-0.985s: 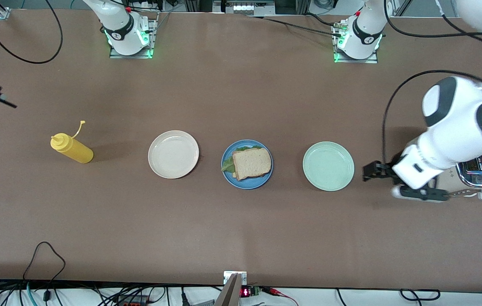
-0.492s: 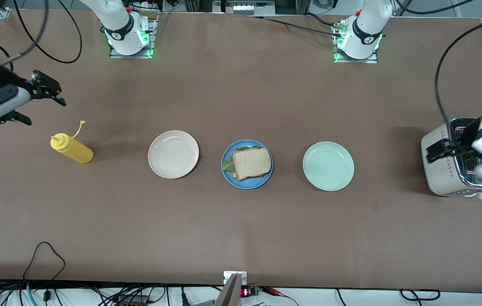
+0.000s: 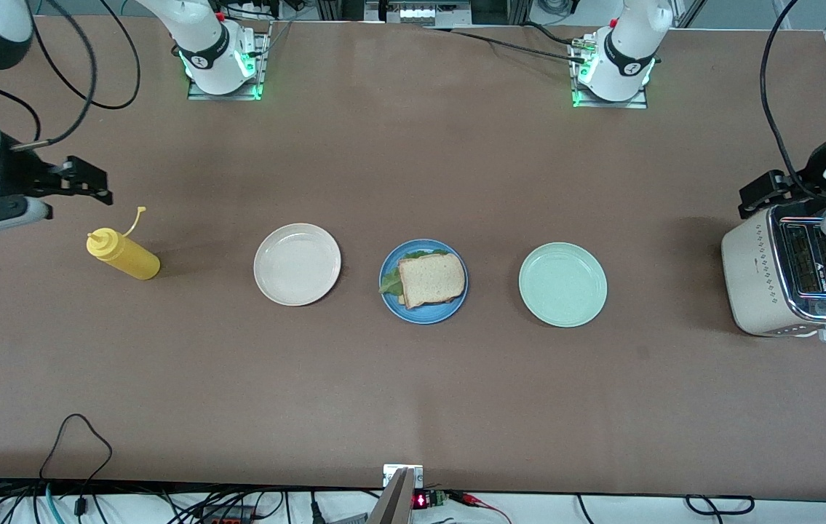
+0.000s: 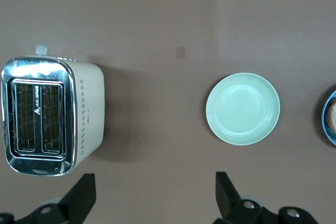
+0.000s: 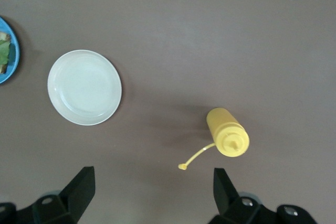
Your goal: Make sandwich in blue plate with both arms
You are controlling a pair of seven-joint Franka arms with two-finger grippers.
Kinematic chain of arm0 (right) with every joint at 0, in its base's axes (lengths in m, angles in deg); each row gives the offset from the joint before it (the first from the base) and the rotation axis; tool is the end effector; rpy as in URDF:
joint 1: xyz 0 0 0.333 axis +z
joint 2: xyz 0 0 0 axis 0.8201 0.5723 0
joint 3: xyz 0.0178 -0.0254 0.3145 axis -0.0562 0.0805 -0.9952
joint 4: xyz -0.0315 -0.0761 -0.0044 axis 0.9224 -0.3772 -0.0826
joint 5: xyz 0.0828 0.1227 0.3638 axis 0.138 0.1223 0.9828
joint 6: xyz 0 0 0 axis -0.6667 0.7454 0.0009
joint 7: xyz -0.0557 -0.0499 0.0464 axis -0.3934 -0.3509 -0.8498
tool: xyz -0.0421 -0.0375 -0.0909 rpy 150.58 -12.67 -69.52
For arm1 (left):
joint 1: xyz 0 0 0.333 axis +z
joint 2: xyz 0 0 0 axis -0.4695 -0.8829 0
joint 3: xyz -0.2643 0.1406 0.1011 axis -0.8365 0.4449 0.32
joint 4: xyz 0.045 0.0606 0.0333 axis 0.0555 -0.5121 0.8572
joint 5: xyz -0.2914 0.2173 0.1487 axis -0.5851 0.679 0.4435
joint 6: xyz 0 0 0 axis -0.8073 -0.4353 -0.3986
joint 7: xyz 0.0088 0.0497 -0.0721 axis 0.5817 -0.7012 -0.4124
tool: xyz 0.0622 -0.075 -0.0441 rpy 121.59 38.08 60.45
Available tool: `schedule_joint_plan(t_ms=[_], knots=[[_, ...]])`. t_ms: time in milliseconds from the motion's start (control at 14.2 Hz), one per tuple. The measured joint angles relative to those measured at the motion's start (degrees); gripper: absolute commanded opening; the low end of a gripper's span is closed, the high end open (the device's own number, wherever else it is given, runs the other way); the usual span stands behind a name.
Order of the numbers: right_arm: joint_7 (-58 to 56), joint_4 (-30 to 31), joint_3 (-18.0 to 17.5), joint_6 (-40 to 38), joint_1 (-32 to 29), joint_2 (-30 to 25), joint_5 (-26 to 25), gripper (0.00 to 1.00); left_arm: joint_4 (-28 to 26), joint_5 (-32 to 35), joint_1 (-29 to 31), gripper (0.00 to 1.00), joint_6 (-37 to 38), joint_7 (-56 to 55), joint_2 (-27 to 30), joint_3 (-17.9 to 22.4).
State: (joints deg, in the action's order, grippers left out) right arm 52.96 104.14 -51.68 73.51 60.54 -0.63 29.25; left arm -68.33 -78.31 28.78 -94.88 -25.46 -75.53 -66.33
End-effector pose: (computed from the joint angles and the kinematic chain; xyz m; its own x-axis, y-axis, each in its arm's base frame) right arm 0.5850 0.0059 0.5692 0.9780 0.2073 -0.0226 0.2061 -0.9774 -0.0480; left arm 0.5801 -0.0031 0.5924 0.9984 0.0547 -0.0126 0.0542 -0.9978 -0.0385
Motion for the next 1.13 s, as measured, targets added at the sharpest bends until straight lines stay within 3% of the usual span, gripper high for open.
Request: schedule_joint_plan(t_ms=[352,633,1125], knots=[[0.42,-0.04,0.36,-1.08,-2.88,-1.35,-0.21,1.00,-8.05,-0.11,0.15,1.00,-4.23,0.00,5.27,0.12],[2.17,-0.03,0.43,-1.32,-5.46,-1.34,-3.53,1.00,-9.13,-0.12,0.18,1.00,-3.98,0.00,6.59,0.17],[5.49,-0.03,-0.25,-1.55,-5.38,-1.34,-3.74,1.00,-9.35,-0.12,0.18,1.00,-3.98,0.00,6.73,0.17]])
